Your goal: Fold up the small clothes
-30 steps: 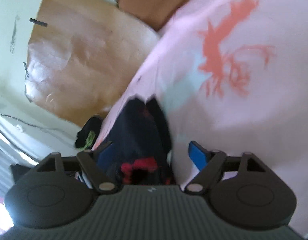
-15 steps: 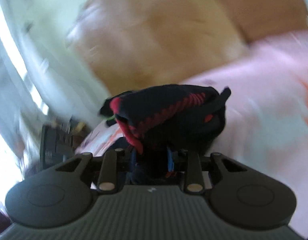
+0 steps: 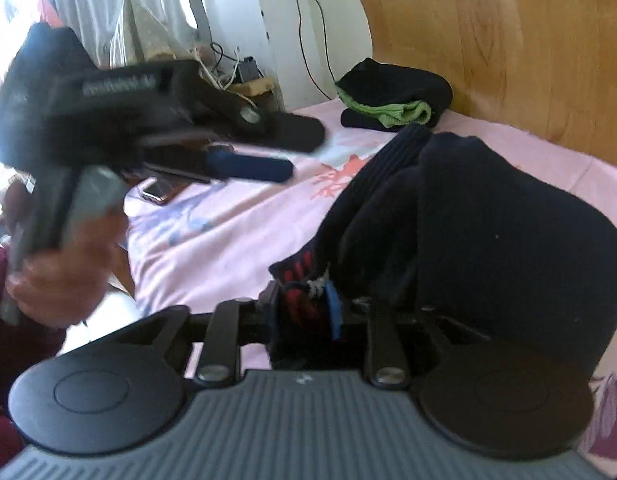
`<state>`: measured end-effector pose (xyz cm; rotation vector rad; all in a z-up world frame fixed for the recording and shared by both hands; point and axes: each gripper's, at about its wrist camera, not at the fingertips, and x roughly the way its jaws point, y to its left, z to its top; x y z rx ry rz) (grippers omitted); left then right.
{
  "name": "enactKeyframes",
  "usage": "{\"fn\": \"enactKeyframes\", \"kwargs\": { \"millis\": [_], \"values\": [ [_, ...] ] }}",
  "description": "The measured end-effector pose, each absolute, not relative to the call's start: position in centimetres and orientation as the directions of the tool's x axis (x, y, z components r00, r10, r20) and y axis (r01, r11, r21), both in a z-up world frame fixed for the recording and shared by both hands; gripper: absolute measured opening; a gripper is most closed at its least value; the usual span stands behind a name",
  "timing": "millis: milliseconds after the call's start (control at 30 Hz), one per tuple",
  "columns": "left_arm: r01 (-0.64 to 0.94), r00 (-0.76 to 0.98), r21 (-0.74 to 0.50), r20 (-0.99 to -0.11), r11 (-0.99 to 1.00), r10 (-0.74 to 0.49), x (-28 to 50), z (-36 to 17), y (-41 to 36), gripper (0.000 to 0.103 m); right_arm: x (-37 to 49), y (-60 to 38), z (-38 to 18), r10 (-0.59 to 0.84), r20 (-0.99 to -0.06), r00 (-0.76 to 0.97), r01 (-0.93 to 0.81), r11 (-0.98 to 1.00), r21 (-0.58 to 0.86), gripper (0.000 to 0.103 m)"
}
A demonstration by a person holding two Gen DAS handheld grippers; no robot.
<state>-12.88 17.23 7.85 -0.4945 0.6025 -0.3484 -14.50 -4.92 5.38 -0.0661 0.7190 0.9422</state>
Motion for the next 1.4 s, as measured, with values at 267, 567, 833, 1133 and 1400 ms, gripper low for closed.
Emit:
{"fn": "enactKeyframes", "kwargs": {
  "millis": [267,567,833,1133,1400],
  "values": [
    [0.16,0.742,-0.288,-0.596,0.944,-0.307,-10.1,5.8,12.0,0.103,-18.0,-12.1,7.9,0.774,-0.434,0.461,-0.724,0.61,0.321,0.063],
    [0.145,0.731,-0.313,-0.606,0.939,-0.315,-10.4,5.1,12.4,0.103,-14.1,-19.9,3.1,0.704,-0.413,0.577,-0.364,0.675,0.642,0.081],
    [0.141,0.719,-0.31,-0.621,0.94,-0.312,-10.9,4.5,12.5,0.103,-12.8,-15.1,0.7,0.718,-0.439,0.54,-0.385,0.675,0.63,0.096],
    [0.136,0.716,-0.332,-0.618,0.934,-0.324,-10.9,4.2,12.5,0.103,-14.4,-17.3,0.7,0.724,-0.399,0.563,-0.424,0.667,0.612,0.096],
    [0.134,0.716,-0.352,-0.612,0.926,-0.336,-11.1,3.8,12.6,0.103,-14.4,-17.2,0.6,0.725,-0.391,0.568,-0.439,0.668,0.601,0.097]
  ]
}}
